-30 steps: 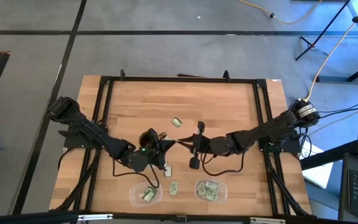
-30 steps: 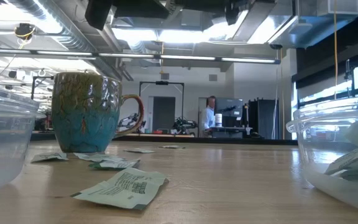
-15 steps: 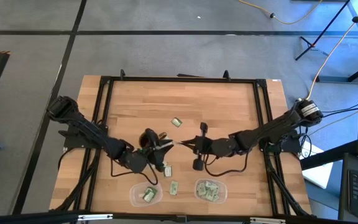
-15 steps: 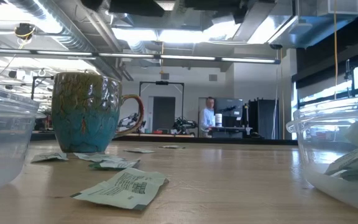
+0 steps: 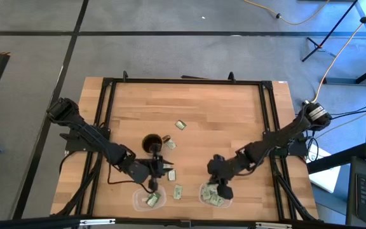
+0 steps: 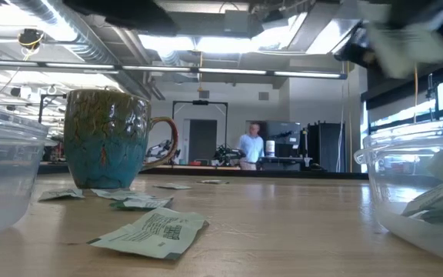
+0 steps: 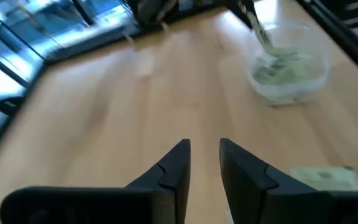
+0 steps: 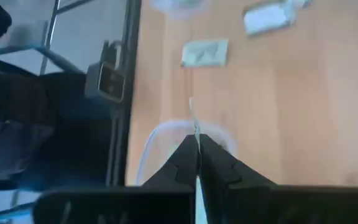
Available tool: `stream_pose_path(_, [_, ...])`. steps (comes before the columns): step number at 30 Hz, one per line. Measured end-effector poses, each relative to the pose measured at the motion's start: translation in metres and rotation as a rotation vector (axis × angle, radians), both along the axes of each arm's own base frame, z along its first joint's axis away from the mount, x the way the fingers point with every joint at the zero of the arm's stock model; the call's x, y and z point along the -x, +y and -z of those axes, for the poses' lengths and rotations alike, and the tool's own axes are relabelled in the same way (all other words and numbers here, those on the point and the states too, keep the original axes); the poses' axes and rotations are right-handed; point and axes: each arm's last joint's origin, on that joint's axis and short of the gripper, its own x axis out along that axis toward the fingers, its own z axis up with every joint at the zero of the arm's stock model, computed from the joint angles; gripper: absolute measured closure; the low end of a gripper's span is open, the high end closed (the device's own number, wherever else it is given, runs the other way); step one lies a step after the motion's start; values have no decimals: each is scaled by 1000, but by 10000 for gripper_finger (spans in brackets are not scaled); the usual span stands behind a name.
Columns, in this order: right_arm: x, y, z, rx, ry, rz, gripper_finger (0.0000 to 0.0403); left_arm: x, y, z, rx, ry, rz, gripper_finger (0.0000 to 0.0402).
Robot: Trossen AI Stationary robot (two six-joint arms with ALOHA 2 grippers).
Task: Pick and place items into bin
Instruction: Put the white stevia packet into the right transparent bin
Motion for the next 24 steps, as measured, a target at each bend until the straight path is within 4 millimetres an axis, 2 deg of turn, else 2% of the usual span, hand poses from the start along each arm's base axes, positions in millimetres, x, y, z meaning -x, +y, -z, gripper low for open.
stream_pose_path(6, [9,22,13,-49,93,-33,396,5,-1,8,118,112,50,325])
stream_pose_path(10, [8,30,27,-39,136,-31,396,8,1,13,165,174,22,325])
stream_pose_path(17, [4,35,49,-5,191,-31,396,12,3,18,227,247,-16,325])
stream_pose_path(24, [4,36,51,-20,212,-51,391,19,3,24,330,369,-23,327])
